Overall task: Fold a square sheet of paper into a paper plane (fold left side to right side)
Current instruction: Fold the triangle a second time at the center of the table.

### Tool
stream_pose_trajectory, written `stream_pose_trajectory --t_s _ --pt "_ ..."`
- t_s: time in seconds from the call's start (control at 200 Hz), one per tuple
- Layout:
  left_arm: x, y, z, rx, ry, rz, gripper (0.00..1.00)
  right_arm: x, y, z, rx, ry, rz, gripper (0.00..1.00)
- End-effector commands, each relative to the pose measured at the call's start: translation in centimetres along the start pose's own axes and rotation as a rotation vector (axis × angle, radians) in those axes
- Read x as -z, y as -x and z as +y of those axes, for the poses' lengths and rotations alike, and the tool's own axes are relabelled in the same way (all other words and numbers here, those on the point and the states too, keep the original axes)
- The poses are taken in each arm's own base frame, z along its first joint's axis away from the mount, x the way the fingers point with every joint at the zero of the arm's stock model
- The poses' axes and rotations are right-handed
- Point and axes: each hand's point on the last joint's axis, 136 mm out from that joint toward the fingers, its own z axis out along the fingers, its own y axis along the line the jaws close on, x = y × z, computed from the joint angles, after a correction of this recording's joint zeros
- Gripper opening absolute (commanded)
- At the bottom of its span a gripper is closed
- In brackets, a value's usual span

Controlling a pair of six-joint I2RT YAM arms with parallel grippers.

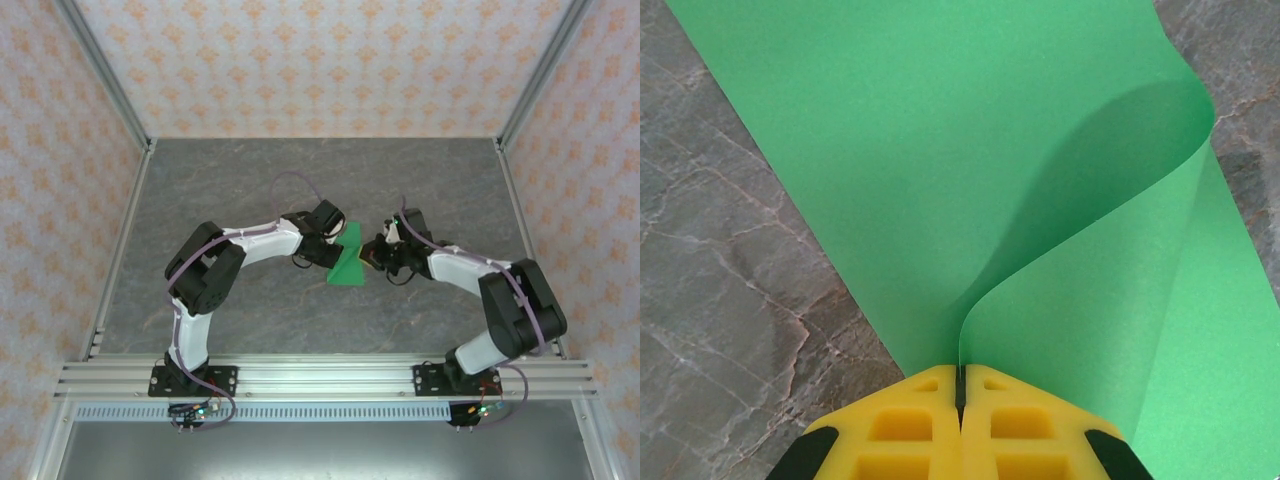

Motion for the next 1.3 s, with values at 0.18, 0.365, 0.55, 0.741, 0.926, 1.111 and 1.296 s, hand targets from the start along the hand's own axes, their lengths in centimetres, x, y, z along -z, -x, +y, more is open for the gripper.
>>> stream_pose_trajectory --t_s 0.18,0.365,0.55,0.741,0.926,1.111,1.296 --pt "-1.1 -1.1 0.8 -0.011 0.021 0.047 0.0 -2.9 2.2 4.6 -0.01 0.141 -0.003 0.01" --pt "-1.1 -1.1 0.7 -0.01 0.016 0.048 0.0 -4.2 2.0 3.9 -0.021 0.112 0.01 0.01" --pt "-1.1 -1.0 0.7 -0.01 0.017 0.048 0.0 -4.8 1.4 2.4 -0.048 0.07 0.033 0.01" --pt "-1.2 -1.0 0.5 -0.011 0.01 0.049 0.0 -5.2 1.0 1.2 -0.051 0.026 0.046 0.01" --pt "-1.2 -1.0 0.5 -0.015 0.009 0.055 0.0 -5.2 0.7 0.2 -0.035 -0.02 0.056 0.01" --pt "-1.3 -1.1 0.5 -0.017 0.007 0.06 0.0 -5.2 0.5 -0.7 -0.015 -0.064 0.069 0.01" --pt "-1.3 -1.1 0.4 -0.021 0.005 0.067 0.01 -5.0 0.4 -1.4 0.007 -0.109 0.07 0.01"
